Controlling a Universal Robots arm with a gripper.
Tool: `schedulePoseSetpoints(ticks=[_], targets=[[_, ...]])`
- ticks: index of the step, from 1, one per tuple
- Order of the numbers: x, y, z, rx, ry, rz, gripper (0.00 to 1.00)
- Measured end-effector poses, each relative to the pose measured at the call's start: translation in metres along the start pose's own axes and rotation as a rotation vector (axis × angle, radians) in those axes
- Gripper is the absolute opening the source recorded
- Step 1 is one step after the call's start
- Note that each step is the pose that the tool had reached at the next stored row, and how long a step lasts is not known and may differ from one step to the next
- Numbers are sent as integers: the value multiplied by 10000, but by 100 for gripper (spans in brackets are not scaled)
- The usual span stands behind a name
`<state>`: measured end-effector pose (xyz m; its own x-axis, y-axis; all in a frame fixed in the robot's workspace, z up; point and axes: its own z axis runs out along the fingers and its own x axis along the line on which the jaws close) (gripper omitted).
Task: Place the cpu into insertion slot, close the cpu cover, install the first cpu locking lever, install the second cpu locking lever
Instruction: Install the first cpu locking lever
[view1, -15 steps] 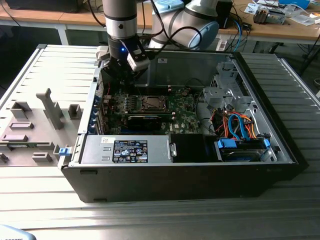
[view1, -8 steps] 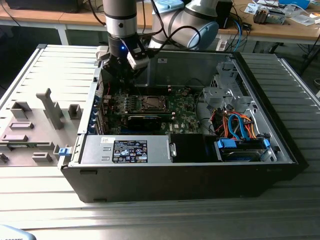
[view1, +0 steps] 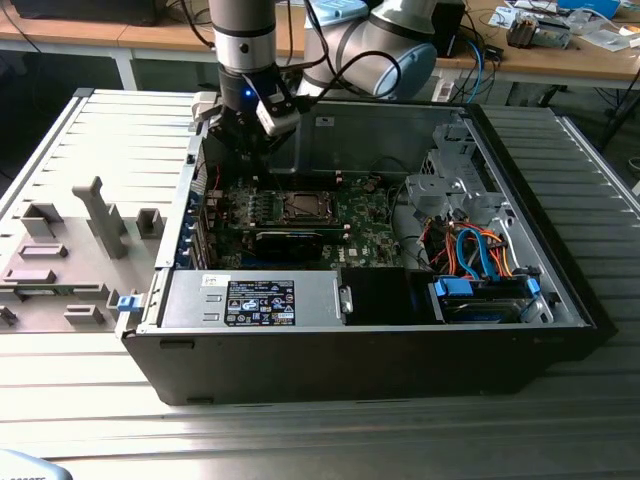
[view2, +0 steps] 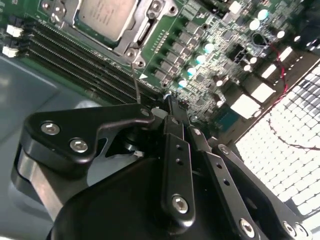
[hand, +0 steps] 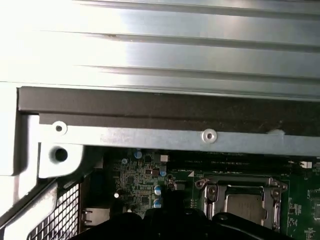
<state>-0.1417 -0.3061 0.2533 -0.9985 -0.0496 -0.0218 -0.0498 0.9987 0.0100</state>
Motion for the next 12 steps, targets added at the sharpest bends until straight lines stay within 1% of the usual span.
schedulePoseSetpoints(ticks=[4,6,12], targets=[[-101,2,2,-40,-1,1,11],[-136,0,3,-63,-1,2,11],[-257,-5,6,-170,1,-1,11]])
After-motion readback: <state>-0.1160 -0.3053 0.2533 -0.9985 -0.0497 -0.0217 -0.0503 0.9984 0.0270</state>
